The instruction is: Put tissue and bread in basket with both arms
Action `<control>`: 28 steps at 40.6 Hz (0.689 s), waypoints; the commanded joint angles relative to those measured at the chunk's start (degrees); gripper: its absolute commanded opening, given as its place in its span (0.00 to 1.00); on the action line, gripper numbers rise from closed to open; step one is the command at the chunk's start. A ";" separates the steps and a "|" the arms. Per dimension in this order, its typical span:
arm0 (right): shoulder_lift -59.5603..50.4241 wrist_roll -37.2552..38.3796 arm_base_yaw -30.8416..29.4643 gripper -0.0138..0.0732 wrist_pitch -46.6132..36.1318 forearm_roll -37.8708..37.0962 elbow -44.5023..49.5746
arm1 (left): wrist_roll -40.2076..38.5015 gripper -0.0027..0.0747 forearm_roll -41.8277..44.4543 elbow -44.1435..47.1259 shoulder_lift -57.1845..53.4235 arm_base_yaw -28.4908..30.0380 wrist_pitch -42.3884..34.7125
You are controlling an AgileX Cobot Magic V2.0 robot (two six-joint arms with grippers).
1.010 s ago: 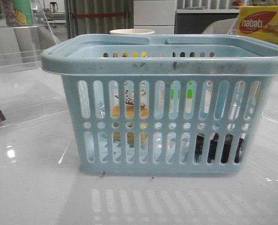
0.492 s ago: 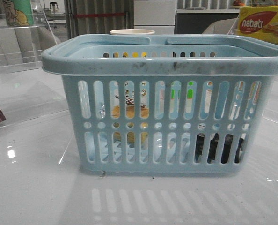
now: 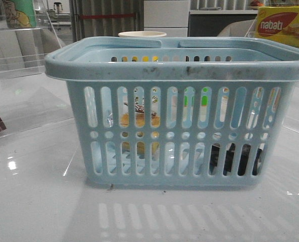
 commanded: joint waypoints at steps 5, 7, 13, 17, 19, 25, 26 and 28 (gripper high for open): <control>-1.09 -0.38 0.94 0.23 -5.24 -0.30 0.06 | -0.60 0.15 -0.15 -0.02 -0.96 0.11 -4.83; -1.09 -0.38 0.94 0.23 -5.10 -0.30 0.06 | -0.60 0.15 -0.15 -0.02 -0.96 0.11 -4.83; -1.09 -0.38 0.94 0.23 -4.91 -0.30 0.06 | -0.60 0.15 -0.15 -0.02 -0.96 0.11 -4.83; -1.09 -0.38 0.94 0.23 -4.91 -0.30 0.06 | -0.60 0.15 -0.15 -0.02 -0.96 0.11 -4.83; -1.09 -0.38 0.94 0.23 -4.91 -0.30 0.06 | -0.60 0.15 -0.15 -0.02 -0.96 0.11 -4.83; -1.09 -0.38 0.94 0.23 -4.91 -0.30 0.06 | -0.60 0.15 -0.15 -0.02 -0.96 0.11 -4.83; -1.09 -0.38 0.94 0.23 -4.91 -0.30 0.06 | -0.60 0.15 -0.15 -0.02 -0.96 0.11 -4.83; -1.09 -0.38 0.94 0.23 -4.91 -0.30 0.06 | -0.60 0.15 -0.15 -0.02 -0.96 0.11 -4.83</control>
